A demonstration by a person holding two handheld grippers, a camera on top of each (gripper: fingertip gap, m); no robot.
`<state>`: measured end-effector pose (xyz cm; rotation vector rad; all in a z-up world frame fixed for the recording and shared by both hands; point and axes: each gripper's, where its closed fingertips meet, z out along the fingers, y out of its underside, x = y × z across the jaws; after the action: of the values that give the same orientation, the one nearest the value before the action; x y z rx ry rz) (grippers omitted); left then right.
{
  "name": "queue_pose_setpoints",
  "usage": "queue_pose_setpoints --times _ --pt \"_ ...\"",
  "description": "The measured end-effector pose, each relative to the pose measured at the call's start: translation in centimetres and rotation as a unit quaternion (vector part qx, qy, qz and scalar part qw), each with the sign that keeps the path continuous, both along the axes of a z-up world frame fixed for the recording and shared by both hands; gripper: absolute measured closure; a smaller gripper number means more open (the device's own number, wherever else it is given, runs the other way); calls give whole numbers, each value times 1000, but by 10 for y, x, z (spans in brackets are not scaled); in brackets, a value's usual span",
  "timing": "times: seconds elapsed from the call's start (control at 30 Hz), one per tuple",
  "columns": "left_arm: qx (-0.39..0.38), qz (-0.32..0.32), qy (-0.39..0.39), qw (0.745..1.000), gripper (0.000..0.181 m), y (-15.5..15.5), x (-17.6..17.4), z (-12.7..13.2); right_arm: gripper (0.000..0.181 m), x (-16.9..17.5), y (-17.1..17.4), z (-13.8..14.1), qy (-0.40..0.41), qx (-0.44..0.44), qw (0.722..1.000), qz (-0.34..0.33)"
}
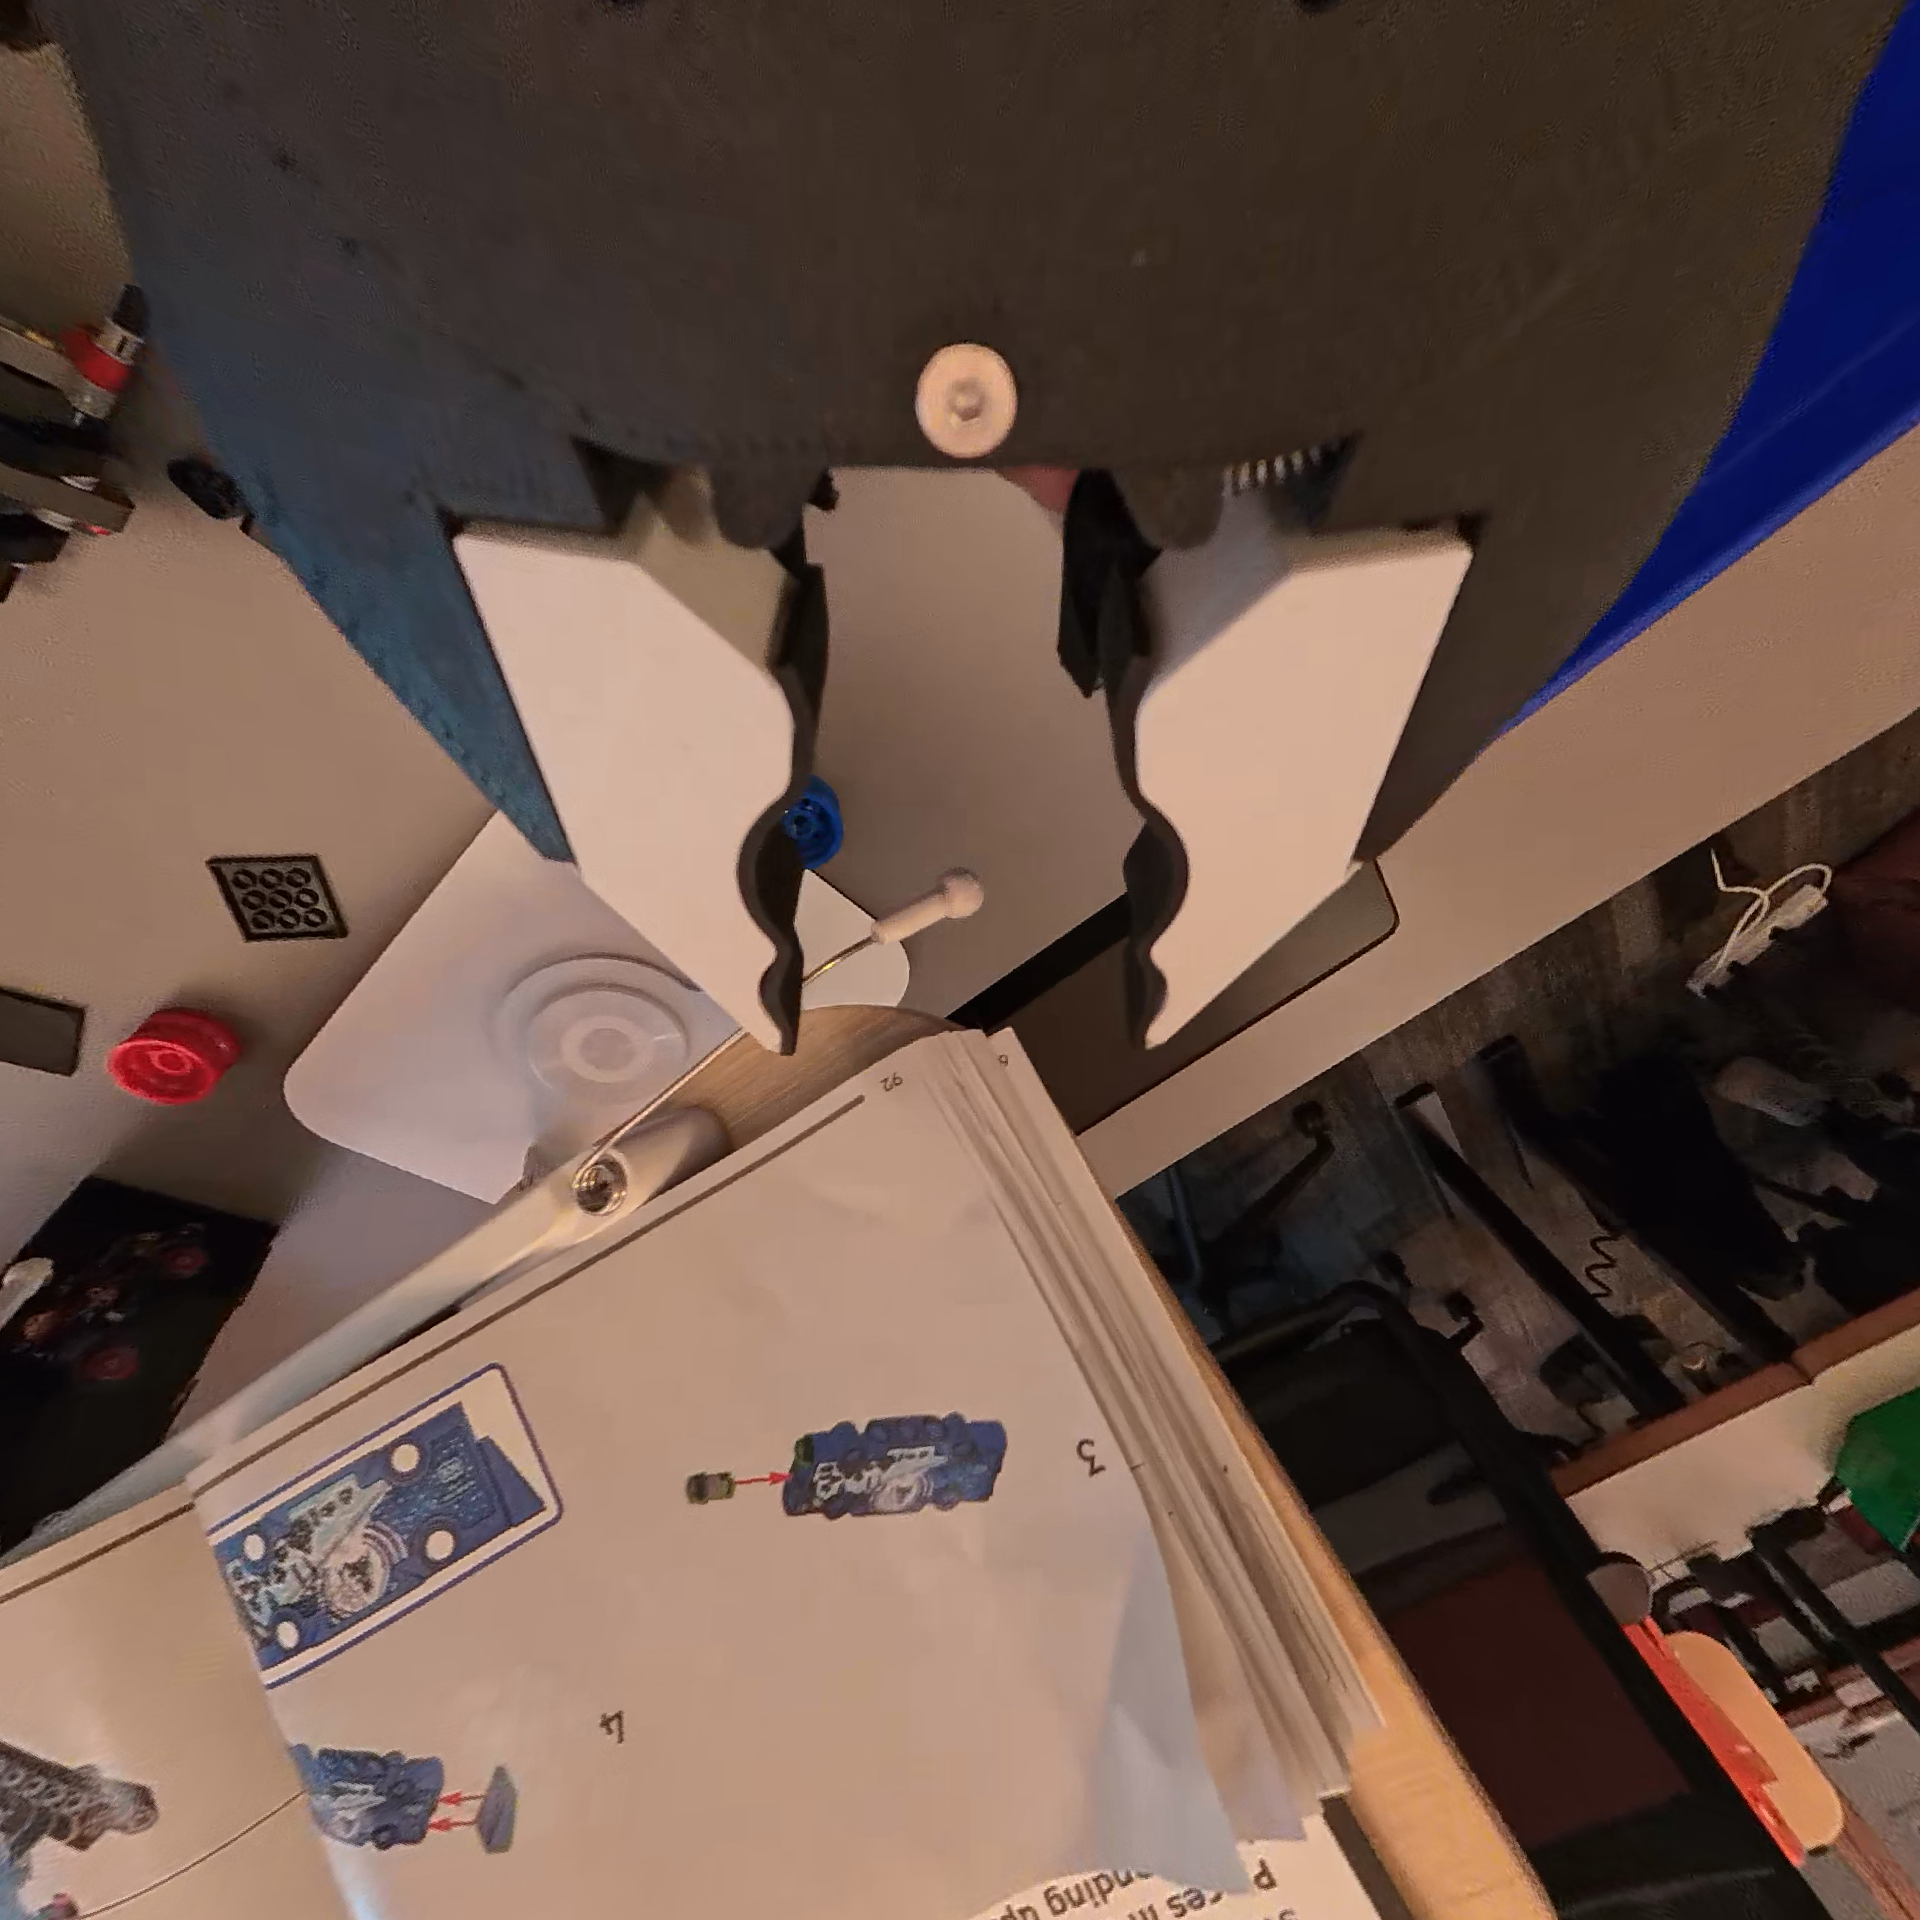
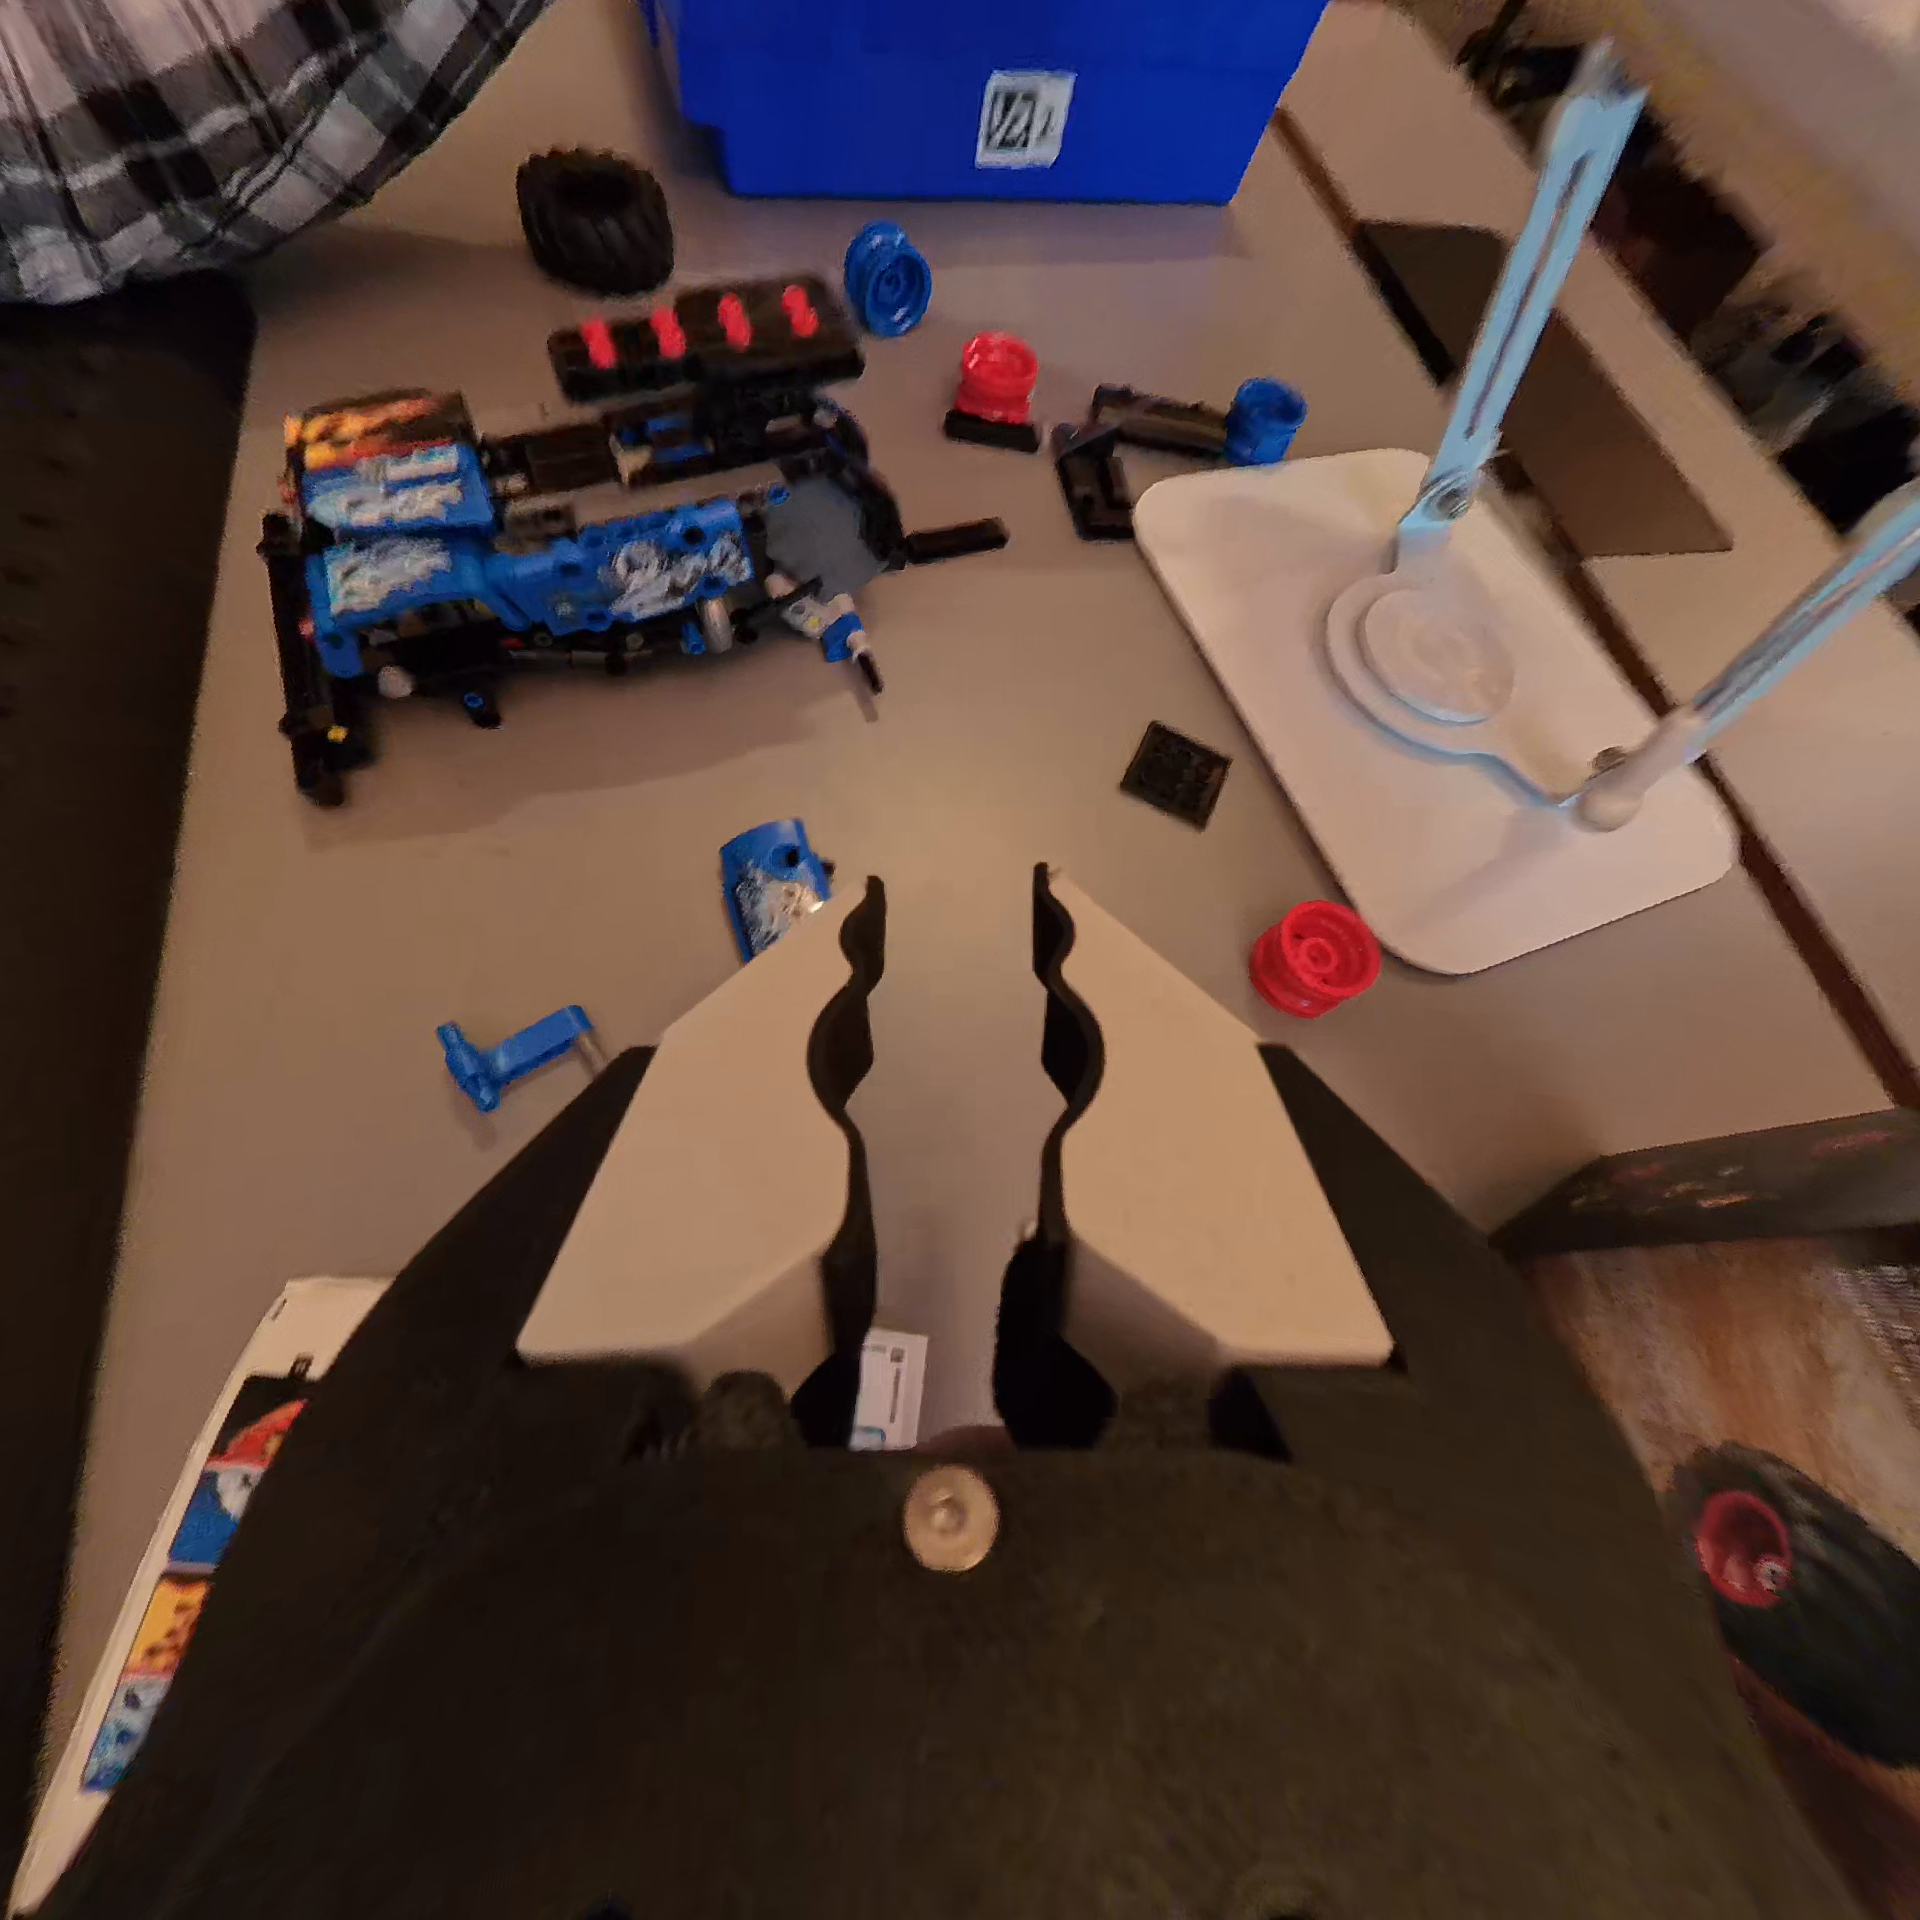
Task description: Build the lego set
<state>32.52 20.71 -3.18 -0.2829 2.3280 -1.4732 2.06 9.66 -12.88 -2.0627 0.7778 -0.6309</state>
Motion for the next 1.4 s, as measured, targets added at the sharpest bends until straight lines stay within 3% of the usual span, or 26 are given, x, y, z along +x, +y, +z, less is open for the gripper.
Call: queue_pose_setpoints --times 0.2,0.33,0.47,0.63,0.77,0.83,0.9,1.0,1.3,1.4 --pt "-5 -14 -6 1000 121 -6 -6 2 140 39 -8 65 -100 -48 992 -58" --pt "-1 -19 -19 1000 124 -10 -9 3 137 91 -7 104 -162 -174 967 -91" --pt "-4 -22 -15 1000 125 -11 -10 2 138 149 13 134 -199 -235 948 -85" --pt "-2 -25 -16 1000 124 -11 -11 3 136 209 23 131 -166 -270 945 -80" --pt "-2 -28 -16 999 124 -11 -11 3 144 231 11 119 -125 -275 949 -90" --pt "-2 -29 -15 999 123 -11 -11 3 149 234 9 117 -119 -276 949 -90" --pt "-3 -29 -14 999 123 -10 -11 3 174 234 6 118 -119 -280 949 -87" --pt "-2 -26 -17 1000 122 -8 -10 4 181 233 3 116 -101 -255 958 -88" --pt "-45 -22 -96 994 117 -20 -18 31 181 223 -13 116 -46 -244 962 -109" --pt "-31 -39 -108 993 117 -35 -28 25 181 220 -12 120 -39 -241 964 -103"
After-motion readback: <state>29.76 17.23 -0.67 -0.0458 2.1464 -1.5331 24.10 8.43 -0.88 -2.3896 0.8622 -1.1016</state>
